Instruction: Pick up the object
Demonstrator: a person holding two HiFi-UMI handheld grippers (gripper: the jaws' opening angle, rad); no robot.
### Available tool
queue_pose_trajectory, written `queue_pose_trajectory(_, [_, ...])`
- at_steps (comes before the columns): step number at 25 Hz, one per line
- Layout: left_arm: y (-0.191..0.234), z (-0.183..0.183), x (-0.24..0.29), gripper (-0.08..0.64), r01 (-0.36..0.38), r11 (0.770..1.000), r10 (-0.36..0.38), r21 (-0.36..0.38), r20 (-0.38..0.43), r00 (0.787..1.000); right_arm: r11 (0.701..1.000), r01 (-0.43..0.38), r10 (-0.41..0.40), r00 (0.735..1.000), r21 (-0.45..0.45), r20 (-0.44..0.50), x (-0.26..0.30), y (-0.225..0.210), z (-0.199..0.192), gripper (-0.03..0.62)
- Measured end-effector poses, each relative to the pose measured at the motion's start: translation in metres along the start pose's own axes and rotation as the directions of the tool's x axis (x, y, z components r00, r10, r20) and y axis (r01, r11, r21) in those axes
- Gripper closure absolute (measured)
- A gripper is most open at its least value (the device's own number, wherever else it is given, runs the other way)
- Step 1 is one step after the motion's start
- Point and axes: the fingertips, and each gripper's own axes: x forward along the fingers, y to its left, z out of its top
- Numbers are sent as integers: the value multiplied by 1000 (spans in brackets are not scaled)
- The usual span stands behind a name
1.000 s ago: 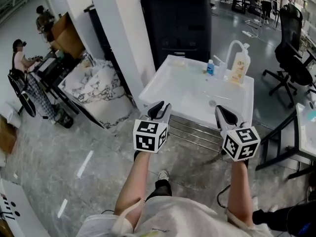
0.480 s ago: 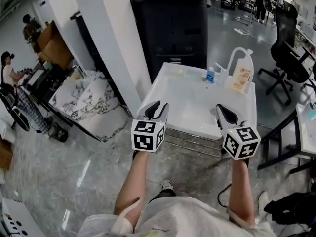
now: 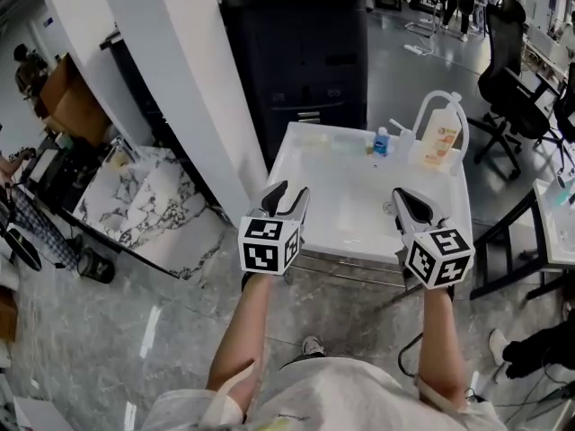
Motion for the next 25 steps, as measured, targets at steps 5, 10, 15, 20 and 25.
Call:
queue_pose_trajectory(5, [20, 0, 15, 373, 30, 1000, -30, -3, 1, 1000, 1000, 24, -24, 1000, -7, -8, 21, 6, 2, 589])
queue_pose_trajectory(10, [31, 4, 28, 373, 62, 998, -62, 5, 8, 998, 998, 59, -59, 998, -16, -7, 32, 6, 7, 590])
queue_pose_trajectory(15, [34, 10, 39, 373, 93, 996, -94, 7, 19, 995, 996, 88, -88, 996, -25, -9, 38, 3, 10, 590])
queue_pose_trajectory(20, [34, 13, 52, 371, 110, 994, -110, 14, 27, 994, 995, 100, -100, 995, -26, -2, 45, -4, 12, 589])
queue_pose_trajectory(25, [35, 14, 65, 371, 109, 994, -109, 17, 25, 994, 994, 108, -108, 994, -20, -3, 50, -17, 10, 590])
